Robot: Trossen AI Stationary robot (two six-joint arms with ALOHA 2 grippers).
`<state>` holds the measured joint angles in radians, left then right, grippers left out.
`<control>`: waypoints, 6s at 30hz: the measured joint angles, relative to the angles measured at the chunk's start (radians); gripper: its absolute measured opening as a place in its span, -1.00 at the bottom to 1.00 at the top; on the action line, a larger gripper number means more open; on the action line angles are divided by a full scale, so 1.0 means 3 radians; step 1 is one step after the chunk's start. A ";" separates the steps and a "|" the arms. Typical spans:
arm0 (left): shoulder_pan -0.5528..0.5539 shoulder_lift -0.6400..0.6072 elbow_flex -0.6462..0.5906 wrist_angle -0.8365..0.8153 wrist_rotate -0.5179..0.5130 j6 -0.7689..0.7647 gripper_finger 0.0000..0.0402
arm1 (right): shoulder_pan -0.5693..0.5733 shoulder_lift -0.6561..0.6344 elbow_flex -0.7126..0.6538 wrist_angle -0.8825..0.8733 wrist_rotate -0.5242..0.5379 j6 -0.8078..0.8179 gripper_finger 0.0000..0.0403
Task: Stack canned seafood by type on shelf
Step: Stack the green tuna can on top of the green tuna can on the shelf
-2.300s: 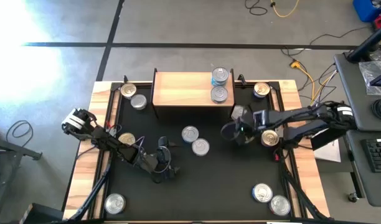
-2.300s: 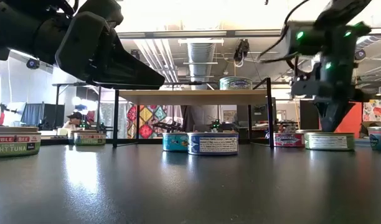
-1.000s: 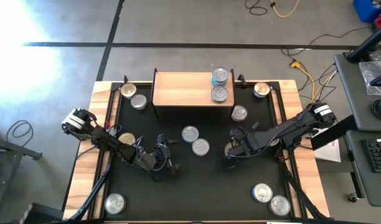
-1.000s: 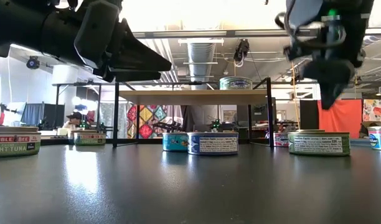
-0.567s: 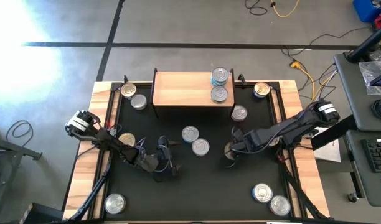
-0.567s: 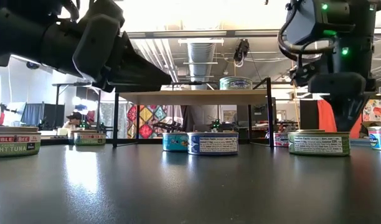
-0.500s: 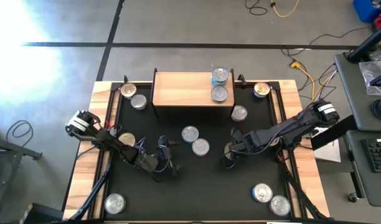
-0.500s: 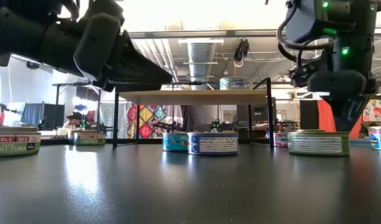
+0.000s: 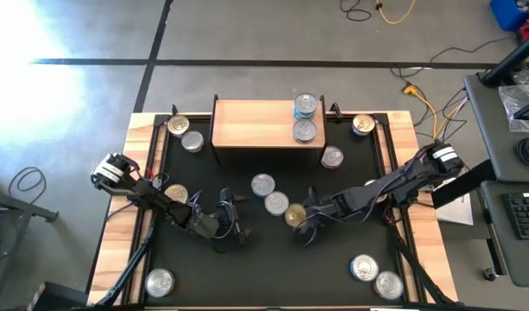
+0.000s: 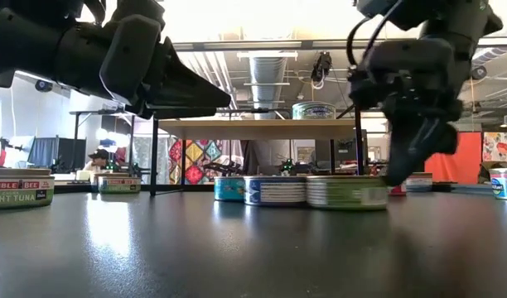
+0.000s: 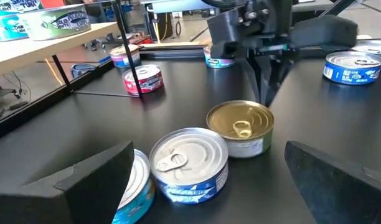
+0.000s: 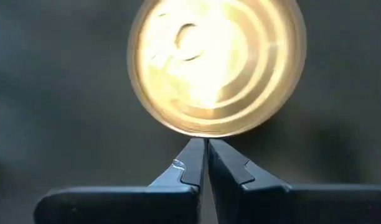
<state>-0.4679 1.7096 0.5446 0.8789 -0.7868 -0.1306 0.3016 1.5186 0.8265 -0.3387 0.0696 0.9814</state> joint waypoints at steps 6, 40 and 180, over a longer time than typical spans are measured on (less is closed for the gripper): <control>0.0000 0.0000 0.0000 0.0003 0.0000 0.0026 0.99 | -0.0001 0.0403 0.0270 0.0250 0.0058 -0.0388 -0.94; -0.0336 0.0008 -0.0006 -0.0925 0.0135 -0.0593 0.99 | 0.0312 0.0838 0.1279 -0.0246 0.0359 -0.1116 -0.94; -0.0306 0.1350 0.0004 0.0883 0.0084 -0.0546 0.78 | 0.0240 0.1443 0.1552 0.0395 0.0566 -0.1674 -0.94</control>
<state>-0.5598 2.1147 0.5458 1.1439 -0.7617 -0.2944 0.3734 1.9516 1.2922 -0.2203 0.2395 0.4792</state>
